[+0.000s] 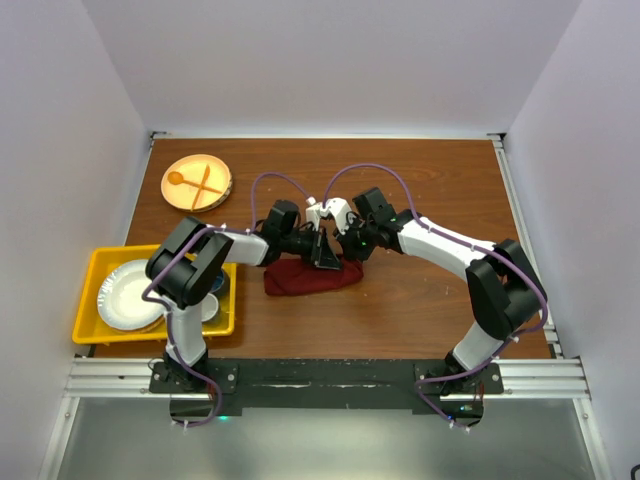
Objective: Fold the napkin into a case and place the utensils inside
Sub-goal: Stuff the top corner of the smaller-rectangle-folded napkin into the folded napkin.
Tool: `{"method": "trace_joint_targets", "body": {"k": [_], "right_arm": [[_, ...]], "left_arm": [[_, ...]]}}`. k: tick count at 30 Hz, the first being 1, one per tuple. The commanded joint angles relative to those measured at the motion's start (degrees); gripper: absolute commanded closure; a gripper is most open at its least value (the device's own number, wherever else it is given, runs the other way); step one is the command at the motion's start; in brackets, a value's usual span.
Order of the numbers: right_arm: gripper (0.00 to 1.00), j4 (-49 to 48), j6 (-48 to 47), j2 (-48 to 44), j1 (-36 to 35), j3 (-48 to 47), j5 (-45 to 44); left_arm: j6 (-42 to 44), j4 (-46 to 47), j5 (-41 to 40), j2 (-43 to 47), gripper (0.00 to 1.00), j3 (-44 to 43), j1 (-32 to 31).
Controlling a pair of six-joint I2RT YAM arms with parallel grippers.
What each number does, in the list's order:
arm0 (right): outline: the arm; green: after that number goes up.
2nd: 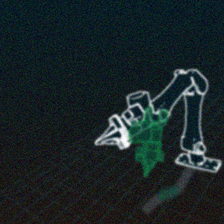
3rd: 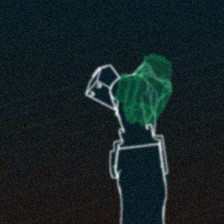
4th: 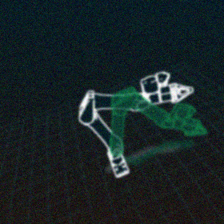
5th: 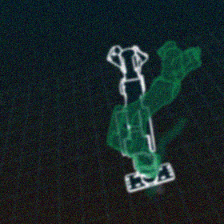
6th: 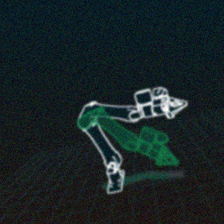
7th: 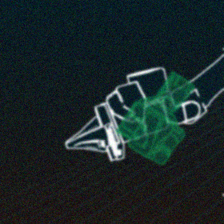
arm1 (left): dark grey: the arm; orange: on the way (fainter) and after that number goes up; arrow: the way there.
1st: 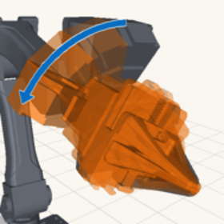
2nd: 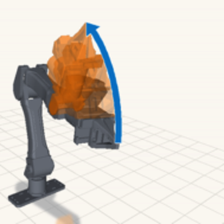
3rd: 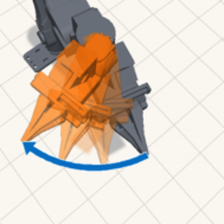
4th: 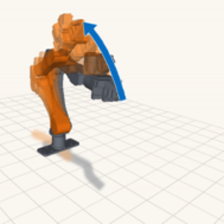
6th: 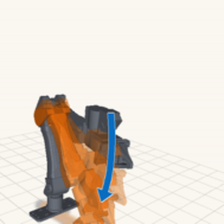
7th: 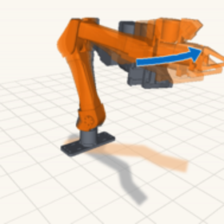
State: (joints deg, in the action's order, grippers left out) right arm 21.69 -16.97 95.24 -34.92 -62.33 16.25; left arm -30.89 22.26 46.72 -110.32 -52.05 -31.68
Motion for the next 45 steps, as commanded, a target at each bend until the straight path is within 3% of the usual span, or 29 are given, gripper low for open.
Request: {"method": "trace_joint_targets", "body": {"k": [1, 13, 14, 17, 24, 36, 37, 41, 45], "right_arm": [[1.0, -1.48, -0.78, -0.93, -0.06, 0.19, 2.21], [0.99, -0.6, -2.8, -2.17, -0.15, 0.36, 2.82], [0.85, -0.6, -3.5, -1.82, -0.06, 0.54, 2.73], [0.66, -2.17, -4.03, -1.64, -0.06, 1.24, 0.63], [0.42, -5.34, -4.74, -0.93, -0.24, 3.17, -2.54], [0.69, -10.0, -6.58, 2.84, -1.03, 5.64, -7.19], [0.78, -10.0, -6.5, 2.93, -0.94, 5.64, -7.63], [0.99, -9.65, -6.93, 3.55, -0.94, 5.37, -9.22], [1.0, -9.74, -7.46, 3.28, -0.94, 5.81, -9.83]], "left_arm": [[-0.83, 2.44, 0.22, -1.91, 1.0, -2.18, -0.22], [-2.24, -2.22, -2.16, -10.09, 1.0, -4.2, 1.62], [-2.33, -2.22, -1.81, -10.35, 1.0, -4.2, 1.97], [-2.33, -2.93, -1.37, -10.88, 1.0, -4.46, 2.33], [-2.42, -2.4, -0.75, -10.88, 1.0, -4.2, 2.41], [-2.77, -2.22, 0.21, -10.53, 1.0, -4.2, 2.5], [-2.77, -2.22, 0.39, -10.27, 1.0, -4.2, 2.59], [-2.77, -0.74, 0.48, -7.9, 1.0, -3.15, 2.85], [-2.77, 1.11, 0.65, -4.38, 0.86, -1.39, 3.2]]}}
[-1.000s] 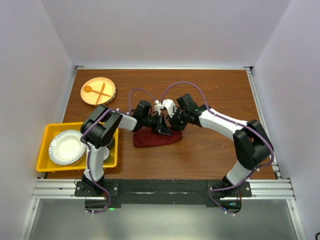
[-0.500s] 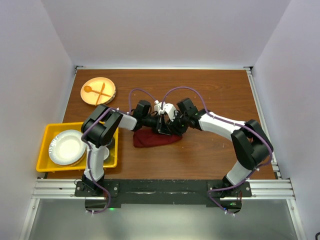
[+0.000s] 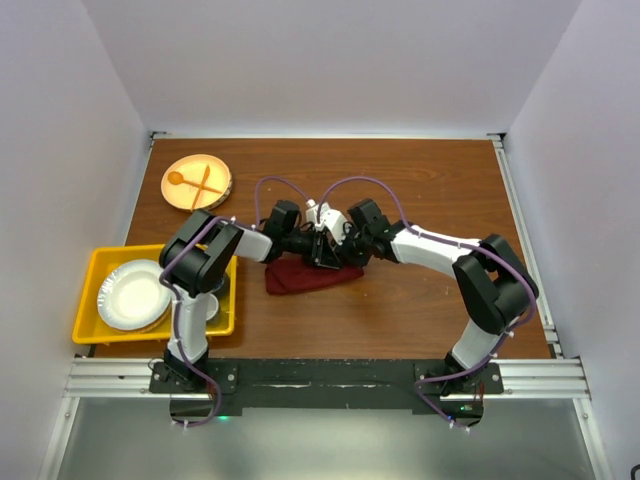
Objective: Fold the napkin into a case and place the utensils inside
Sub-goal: Stuff the top corner of the smaller-rectangle-folded napkin into the folded napkin.
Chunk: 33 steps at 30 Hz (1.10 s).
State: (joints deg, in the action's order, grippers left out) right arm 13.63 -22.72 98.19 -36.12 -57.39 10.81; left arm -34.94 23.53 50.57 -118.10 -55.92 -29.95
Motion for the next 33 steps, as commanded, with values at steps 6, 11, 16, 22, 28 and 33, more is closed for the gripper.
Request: {"method": "trace_joint_targets", "body": {"k": [6, 11, 16, 22, 28, 33], "right_arm": [[1.0, -2.64, -1.98, -1.16, 0.26, 2.62, -4.83], [1.0, -3.87, -1.45, -2.04, 0.17, 3.33, -4.92], [1.0, -5.1, -0.84, -3.01, 0.26, 4.03, -4.48], [1.0, -5.8, -0.22, -3.27, 0.17, 4.3, -4.04], [1.0, -6.6, -0.39, -4.5, 0.26, 5.27, -2.73], [1.0, -7.3, -0.75, -5.03, 0.26, 6.06, -2.19]], "left_arm": [[2.77, -1.2, -4.07, 9.38, 0.73, 4.85, 3.49], [11.46, -11.28, -3.9, 11.32, 0.64, 3.1, 4.55], [19.1, -17.55, -2.76, 11.23, 0.57, 2.13, 4.64], [20.26, -18.26, -3.19, 10.96, 0.52, 2.22, 4.55], [20.43, -16.85, -5.83, 11.84, 0.46, 1.78, 4.64], [20.35, -16.41, -6.71, 11.5, 0.48, 1.34, 4.55]]}}
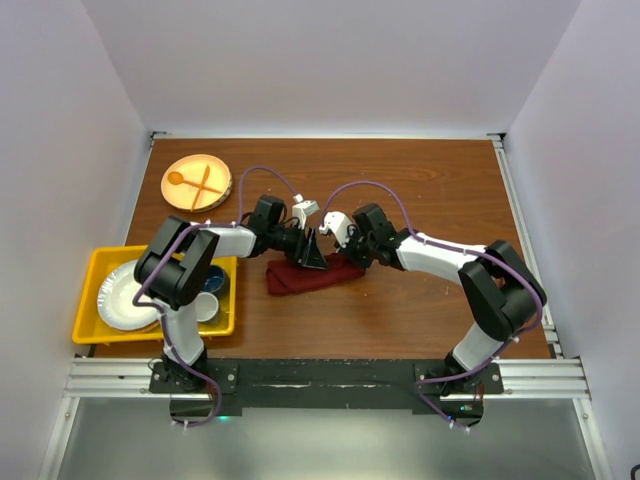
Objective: Fold the napkin into a case and place the utensils inside
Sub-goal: Stuff the top corner of the smaller-rectangle-folded napkin into the folded napkin.
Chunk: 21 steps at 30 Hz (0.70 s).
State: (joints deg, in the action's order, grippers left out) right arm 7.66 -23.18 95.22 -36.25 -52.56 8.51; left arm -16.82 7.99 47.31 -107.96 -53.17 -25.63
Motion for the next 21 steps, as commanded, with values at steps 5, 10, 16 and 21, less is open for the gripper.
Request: {"method": "trace_joint_targets", "body": {"k": [5, 10, 16, 21], "right_arm": [[1.0, -1.6, -0.02, -1.79, 0.3, 1.14, 0.36], [1.0, -1.86, -0.29, -1.97, 0.39, 1.23, 0.45], [1.0, -1.77, -0.46, -2.23, 0.39, 1.31, 1.07], [1.0, -2.12, -1.08, -2.23, 0.39, 1.58, 1.33]], "left_arm": [[3.72, -1.92, -2.93, 1.26, 0.52, -1.85, -1.26], [4.86, -2.8, -2.4, 1.35, 0.62, -2.03, -2.06], [4.52, -2.1, -1.69, 2.23, 0.92, -2.55, -2.06], [3.55, -1.4, -0.29, 4.33, 1.0, -2.99, -2.06]]}}
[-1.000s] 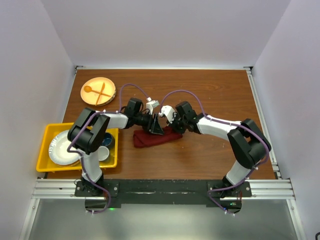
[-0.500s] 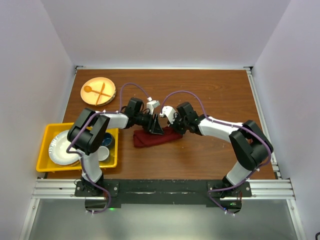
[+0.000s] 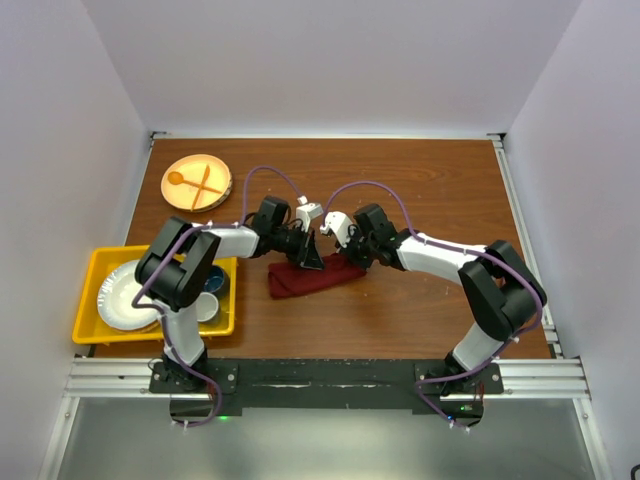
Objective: Fold the napkin into a case and place the utensils inside
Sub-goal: Stuff the top corner of the smaller-rectangle-folded napkin into the folded napkin.
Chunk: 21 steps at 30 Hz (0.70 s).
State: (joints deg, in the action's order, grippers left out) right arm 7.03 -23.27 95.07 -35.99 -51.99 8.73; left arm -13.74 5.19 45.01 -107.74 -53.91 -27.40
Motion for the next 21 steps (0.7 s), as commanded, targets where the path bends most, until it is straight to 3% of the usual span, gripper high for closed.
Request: {"method": "trace_joint_targets", "body": {"k": [1, 7, 21], "right_arm": [[1.0, -1.58, -1.08, -2.25, 0.13, 1.1, 1.02], [1.0, -1.84, -1.78, -2.34, 0.04, 1.27, 1.46], [1.0, -1.84, -1.7, -2.78, 0.13, 0.57, 1.64]], "left_arm": [[0.47, 1.49, 2.36, 4.47, 1.0, -2.25, -0.29], [-2.08, 4.04, 4.12, 7.28, 1.0, -2.6, -0.2], [-1.65, 2.98, -3.09, -2.03, 1.0, -2.52, 0.42]]}}
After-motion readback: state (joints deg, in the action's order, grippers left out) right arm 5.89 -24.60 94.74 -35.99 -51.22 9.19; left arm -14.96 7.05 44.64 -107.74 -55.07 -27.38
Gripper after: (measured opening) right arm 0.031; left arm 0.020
